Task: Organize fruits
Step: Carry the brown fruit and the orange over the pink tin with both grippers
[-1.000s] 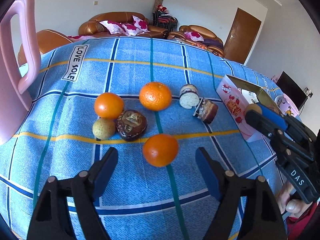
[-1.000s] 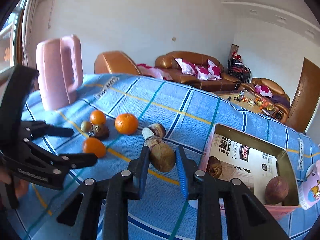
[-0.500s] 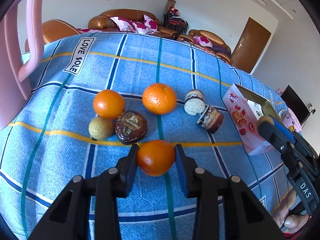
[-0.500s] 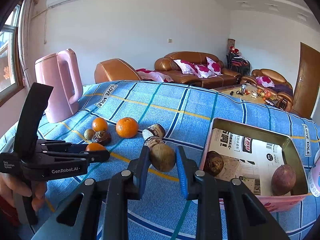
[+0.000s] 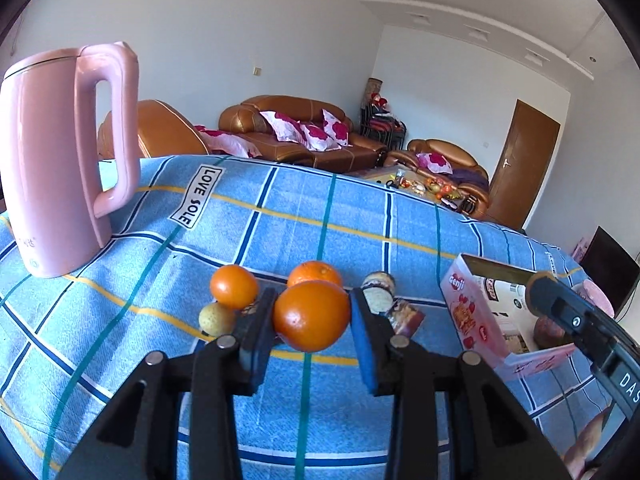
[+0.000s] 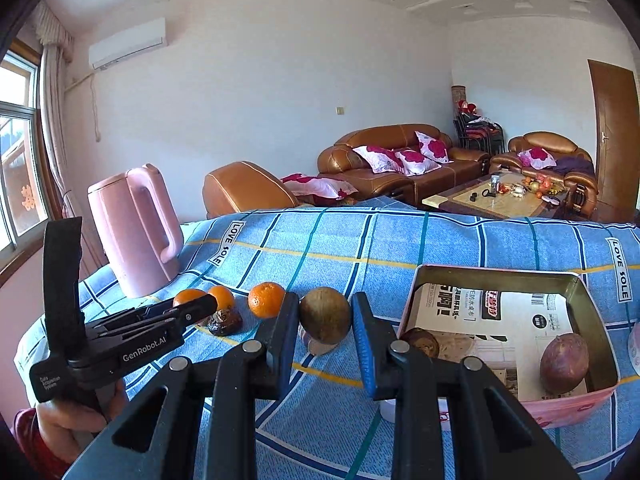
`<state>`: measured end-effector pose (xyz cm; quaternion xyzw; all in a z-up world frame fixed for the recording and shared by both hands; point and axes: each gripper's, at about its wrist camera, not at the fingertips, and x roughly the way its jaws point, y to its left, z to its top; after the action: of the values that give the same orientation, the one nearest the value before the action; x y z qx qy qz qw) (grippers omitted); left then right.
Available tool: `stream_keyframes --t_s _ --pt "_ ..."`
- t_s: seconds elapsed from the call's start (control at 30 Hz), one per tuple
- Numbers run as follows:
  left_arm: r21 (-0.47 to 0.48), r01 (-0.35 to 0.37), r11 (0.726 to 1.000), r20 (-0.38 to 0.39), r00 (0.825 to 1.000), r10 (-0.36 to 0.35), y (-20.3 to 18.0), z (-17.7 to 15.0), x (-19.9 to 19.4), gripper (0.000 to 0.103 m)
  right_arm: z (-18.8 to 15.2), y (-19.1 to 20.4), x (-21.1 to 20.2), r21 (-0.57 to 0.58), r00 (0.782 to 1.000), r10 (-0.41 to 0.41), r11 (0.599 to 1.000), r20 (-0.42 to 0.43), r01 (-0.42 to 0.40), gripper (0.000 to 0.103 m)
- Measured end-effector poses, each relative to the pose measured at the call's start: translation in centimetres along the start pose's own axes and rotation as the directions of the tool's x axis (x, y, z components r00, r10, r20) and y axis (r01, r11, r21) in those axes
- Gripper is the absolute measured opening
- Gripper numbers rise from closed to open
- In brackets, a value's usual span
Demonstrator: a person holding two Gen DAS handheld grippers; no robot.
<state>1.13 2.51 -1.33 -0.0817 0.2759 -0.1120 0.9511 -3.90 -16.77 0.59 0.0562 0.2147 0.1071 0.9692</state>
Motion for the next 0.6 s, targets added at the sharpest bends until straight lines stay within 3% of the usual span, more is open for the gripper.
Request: stream_keyframes --t_s 0.6 --pt "0.091 -0.028 0.995 0.031 0.999 0.025 -6.2 -0.3 1.1 0.037 0.2 -4.0 -1.7 0.0 0.991 -0.125 0.992 0.049 0.125 0.029"
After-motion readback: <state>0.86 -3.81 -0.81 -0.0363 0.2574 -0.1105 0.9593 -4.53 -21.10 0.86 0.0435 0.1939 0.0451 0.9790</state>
